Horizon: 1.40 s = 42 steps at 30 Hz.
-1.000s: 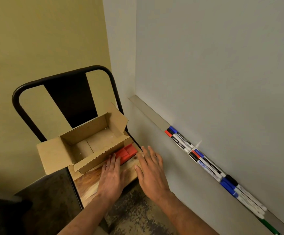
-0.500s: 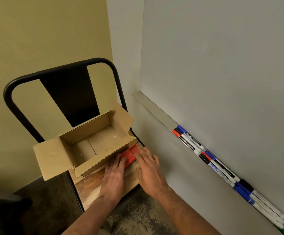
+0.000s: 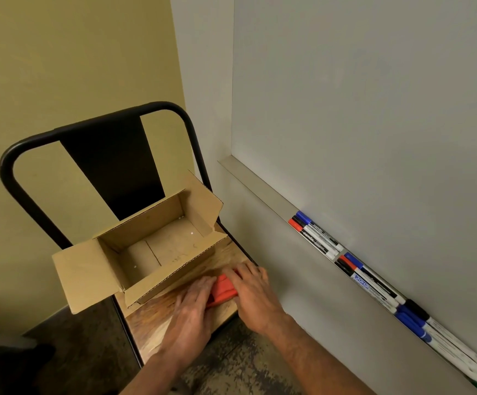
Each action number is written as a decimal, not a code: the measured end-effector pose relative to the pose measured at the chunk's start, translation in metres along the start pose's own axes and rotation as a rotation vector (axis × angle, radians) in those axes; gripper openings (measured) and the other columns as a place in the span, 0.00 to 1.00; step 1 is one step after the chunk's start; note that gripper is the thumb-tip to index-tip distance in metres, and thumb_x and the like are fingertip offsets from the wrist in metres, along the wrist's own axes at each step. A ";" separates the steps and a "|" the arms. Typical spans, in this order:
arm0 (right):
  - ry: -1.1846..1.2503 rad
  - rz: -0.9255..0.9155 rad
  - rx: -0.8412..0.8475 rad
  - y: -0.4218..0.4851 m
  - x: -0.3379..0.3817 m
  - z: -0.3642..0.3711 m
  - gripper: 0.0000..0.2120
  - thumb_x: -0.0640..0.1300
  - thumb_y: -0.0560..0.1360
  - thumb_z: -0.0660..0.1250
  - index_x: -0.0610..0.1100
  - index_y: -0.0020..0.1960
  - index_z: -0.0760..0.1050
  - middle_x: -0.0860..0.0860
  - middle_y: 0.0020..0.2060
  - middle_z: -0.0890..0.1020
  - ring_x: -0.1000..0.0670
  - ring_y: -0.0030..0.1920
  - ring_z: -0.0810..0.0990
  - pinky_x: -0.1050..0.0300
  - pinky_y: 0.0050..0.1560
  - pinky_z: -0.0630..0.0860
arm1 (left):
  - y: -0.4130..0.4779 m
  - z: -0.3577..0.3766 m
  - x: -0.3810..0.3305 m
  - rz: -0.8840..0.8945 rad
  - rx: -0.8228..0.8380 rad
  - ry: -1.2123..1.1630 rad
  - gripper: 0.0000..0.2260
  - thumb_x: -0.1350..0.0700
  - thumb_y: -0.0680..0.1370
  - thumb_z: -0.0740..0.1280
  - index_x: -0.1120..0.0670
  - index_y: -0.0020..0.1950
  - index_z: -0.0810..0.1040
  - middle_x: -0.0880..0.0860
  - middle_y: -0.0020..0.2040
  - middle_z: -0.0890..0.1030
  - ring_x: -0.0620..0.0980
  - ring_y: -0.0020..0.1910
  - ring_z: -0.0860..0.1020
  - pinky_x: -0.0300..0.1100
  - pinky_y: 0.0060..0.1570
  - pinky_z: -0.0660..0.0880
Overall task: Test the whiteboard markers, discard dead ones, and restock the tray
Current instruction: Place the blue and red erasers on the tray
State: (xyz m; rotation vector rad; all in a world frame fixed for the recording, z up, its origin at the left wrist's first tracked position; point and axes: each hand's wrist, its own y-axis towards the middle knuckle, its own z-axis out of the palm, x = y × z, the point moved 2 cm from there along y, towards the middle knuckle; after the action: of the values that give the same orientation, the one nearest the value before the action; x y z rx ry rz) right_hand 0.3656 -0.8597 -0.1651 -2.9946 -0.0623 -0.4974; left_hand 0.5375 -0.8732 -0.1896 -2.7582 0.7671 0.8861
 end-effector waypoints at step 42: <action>0.037 0.808 -0.555 -0.614 -0.192 -0.149 0.31 0.47 0.76 0.72 0.53 0.74 0.62 0.55 0.69 0.68 0.51 0.69 0.65 0.55 0.73 0.63 | -0.200 0.193 -0.503 1.082 0.038 -0.092 0.15 0.58 0.80 0.64 0.57 0.65 0.81 0.54 0.68 0.80 0.54 0.71 0.75 0.56 0.70 0.70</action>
State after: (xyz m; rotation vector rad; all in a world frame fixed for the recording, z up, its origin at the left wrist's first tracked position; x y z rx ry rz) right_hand 0.1011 -0.2706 -0.0273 -3.0965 1.4251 -0.5116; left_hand 0.1925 -0.4323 -0.0594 -2.0949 2.2679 1.0649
